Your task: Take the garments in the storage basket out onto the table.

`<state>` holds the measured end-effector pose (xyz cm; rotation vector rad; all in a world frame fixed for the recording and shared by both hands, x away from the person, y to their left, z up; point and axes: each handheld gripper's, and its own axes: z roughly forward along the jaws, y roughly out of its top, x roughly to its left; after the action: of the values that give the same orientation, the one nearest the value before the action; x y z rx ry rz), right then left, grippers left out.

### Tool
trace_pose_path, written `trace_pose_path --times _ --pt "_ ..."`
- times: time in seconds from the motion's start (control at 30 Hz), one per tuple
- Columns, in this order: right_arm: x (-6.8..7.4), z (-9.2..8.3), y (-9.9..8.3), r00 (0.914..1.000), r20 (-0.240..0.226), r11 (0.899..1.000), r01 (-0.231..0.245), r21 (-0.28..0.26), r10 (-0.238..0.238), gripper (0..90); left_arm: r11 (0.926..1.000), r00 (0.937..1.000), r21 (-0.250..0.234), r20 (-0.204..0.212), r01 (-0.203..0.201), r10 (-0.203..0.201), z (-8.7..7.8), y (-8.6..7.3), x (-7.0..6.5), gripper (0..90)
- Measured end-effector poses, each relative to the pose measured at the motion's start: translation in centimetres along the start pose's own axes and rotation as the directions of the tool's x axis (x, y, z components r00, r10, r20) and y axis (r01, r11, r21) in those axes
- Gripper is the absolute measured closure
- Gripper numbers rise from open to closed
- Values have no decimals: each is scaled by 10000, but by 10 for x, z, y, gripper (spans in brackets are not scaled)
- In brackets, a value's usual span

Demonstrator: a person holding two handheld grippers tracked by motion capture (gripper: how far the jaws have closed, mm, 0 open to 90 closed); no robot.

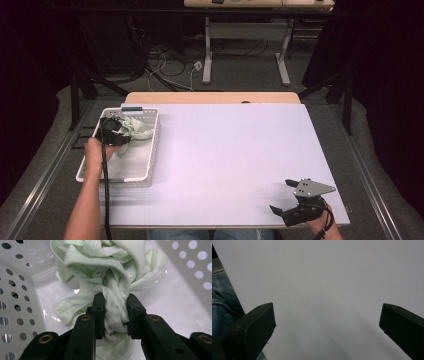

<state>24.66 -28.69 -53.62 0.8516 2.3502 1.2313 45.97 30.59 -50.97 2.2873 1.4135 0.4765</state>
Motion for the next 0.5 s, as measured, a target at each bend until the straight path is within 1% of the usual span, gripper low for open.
trace_pose_path --times 0.03,0.07,0.1,0.17,0.2,0.23,0.3,0.33,0.37,0.43,0.5 --pt "0 0 0 10000 42 10000 30 32 -30 1 9999 10000 -108 -24 19 -19 -2 -1 0 727" --pt "0 0 0 10000 -9 10000 23 57 -23 1 9999 10000 -108 -24 19 -19 -2 -1 0 726" --pt "0 0 0 10000 -7 10000 -10 38 10 1 9995 9999 -312 97 46 -43 -5 -2 0 726" --pt "0 0 0 10000 -23 10000 -17 39 17 1 9994 10000 -348 87 31 -28 -7 -2 -1 726" --pt "0 -1 1 10000 -41 9999 57 98 -57 1 9981 10000 -619 68 57 -52 -10 -3 -3 726" --pt "0 -1 1 10000 -41 9999 57 98 -57 1 9981 10000 -619 68 57 -52 -10 -3 -3 726" --pt "1 -2 1 10000 -49 10000 41 78 -41 1 9968 10000 -798 78 -5 11 -14 -3 -6 726" --pt "1 -1 1 10000 -37 10000 53 80 -53 1 9959 10000 -901 52 -55 60 -16 -2 -7 727" --pt "1 -1 0 10000 -10 10000 56 57 -56 1 9939 10000 -1101 63 -60 67 -20 -2 -9 727" --pt "1 -2 1 10000 -40 9999 74 90 -73 1 9910 9999 -1338 83 -59 71 -23 -2 -11 727" --pt "1 -2 1 10000 -42 9999 83 112 -83 1 9900 9999 -1411 57 -96 105 -25 -2 -11 727"
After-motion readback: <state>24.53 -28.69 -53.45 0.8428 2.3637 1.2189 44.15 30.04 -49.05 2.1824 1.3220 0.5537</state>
